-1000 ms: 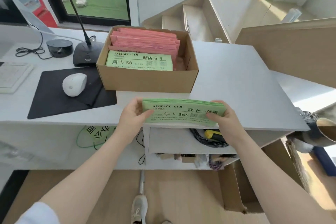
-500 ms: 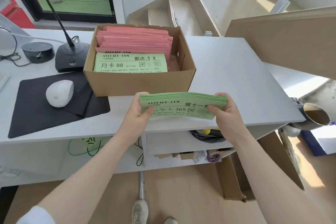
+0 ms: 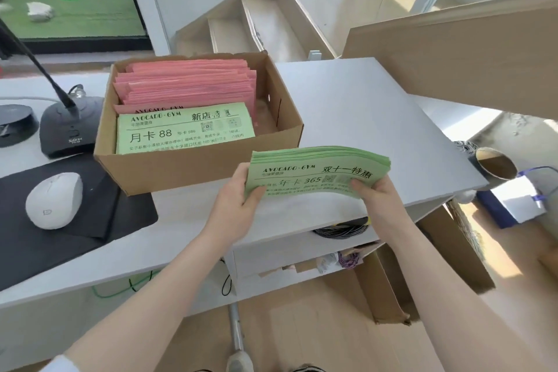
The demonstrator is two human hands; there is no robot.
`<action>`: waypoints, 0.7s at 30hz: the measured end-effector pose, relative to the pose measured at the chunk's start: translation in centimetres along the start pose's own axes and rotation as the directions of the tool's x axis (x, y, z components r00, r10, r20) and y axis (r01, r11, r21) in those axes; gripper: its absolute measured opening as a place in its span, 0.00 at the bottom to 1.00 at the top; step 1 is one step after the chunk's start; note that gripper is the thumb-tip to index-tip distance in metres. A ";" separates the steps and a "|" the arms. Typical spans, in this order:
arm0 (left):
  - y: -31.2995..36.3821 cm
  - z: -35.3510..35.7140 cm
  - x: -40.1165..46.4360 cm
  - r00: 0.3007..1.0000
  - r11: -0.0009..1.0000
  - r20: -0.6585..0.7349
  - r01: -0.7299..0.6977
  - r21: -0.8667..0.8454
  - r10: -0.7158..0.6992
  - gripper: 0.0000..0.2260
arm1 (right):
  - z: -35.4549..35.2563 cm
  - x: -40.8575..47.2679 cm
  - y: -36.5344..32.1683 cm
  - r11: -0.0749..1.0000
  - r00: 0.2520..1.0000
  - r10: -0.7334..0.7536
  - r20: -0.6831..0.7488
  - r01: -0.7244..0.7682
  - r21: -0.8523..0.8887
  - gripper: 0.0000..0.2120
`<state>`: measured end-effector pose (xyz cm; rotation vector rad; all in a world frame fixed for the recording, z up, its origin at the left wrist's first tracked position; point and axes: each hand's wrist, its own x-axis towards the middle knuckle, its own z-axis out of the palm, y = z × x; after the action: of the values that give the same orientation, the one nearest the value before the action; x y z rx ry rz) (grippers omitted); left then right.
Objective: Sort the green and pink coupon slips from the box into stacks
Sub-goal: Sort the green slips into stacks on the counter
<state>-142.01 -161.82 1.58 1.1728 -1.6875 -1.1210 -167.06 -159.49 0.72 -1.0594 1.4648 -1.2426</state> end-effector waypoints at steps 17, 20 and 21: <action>5.3 17.1 15.7 0.972 0.956 -0.095 0.192 -0.224 -0.217 0.15 | -14.9 12.2 -2.4 0.999 0.904 0.039 -0.425 -0.048 -0.011 0.12; 5.3 19.4 19.9 0.884 0.828 -0.177 0.312 -0.467 -0.433 0.13 | -16.9 17.0 -2.6 0.993 0.910 0.109 -0.401 -0.114 0.010 0.13; 5.2 19.9 21.3 0.835 0.738 -0.173 0.341 -0.582 -0.523 0.12 | -17.4 18.5 -2.7 0.988 0.909 0.149 -0.390 -0.151 0.024 0.14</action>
<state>-167.59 -176.74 2.75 1.3241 -0.7650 -1.4640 -187.89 -174.18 2.68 -0.7085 1.8160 -1.3912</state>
